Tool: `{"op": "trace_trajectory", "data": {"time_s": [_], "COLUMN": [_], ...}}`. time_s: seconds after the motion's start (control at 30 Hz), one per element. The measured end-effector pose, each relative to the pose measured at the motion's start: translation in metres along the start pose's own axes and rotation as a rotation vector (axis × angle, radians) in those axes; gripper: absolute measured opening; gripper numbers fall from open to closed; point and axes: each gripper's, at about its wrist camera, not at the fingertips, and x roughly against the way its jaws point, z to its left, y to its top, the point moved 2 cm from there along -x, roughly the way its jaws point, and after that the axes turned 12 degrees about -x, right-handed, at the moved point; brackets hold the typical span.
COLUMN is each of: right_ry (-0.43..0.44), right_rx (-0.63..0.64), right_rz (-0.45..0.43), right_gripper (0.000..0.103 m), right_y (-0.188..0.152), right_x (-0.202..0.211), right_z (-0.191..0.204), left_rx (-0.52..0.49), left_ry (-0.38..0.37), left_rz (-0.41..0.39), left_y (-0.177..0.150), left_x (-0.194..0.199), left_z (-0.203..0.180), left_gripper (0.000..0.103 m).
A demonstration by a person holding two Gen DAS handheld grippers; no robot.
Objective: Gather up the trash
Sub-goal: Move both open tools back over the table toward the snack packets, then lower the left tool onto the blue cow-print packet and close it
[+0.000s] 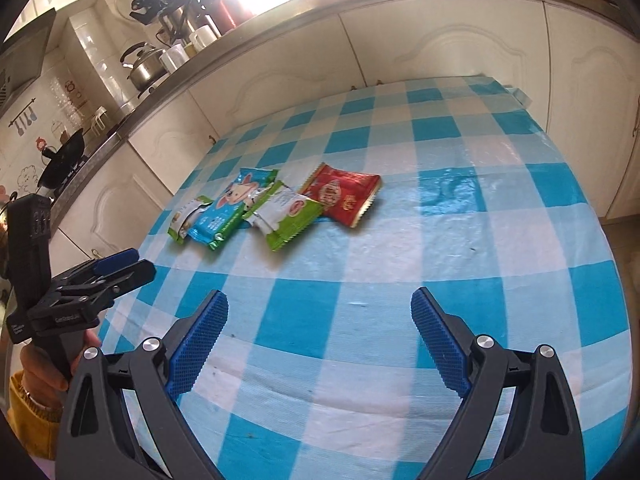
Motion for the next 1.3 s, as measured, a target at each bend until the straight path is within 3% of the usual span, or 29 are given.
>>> {"op": "trace_trajectory", "data": {"time_s": [0.6, 1.17, 1.3], "right_ry": [-0.012, -0.013, -0.018], "right_rx": [-0.040, 0.046, 0.045], "right_rz": [0.040, 0.062, 0.070], "right_gripper": [0.092, 0.092, 0.092], "right_y": [0.020, 0.060, 0.065], "right_x": [-0.007, -0.043, -0.053], "right_z": [-0.042, -0.023, -0.022], "left_rx": [-0.194, -0.213, -0.201], "left_ry": [0.033, 0.019, 0.017], "left_rz": [0.072, 0.090, 0.080], "left_y": [0.058, 0.059, 0.059], "left_x": [-0.079, -0.108, -0.107], "left_z": [-0.003, 0.006, 0.004], "left_gripper": [0.095, 0.094, 0.086]}}
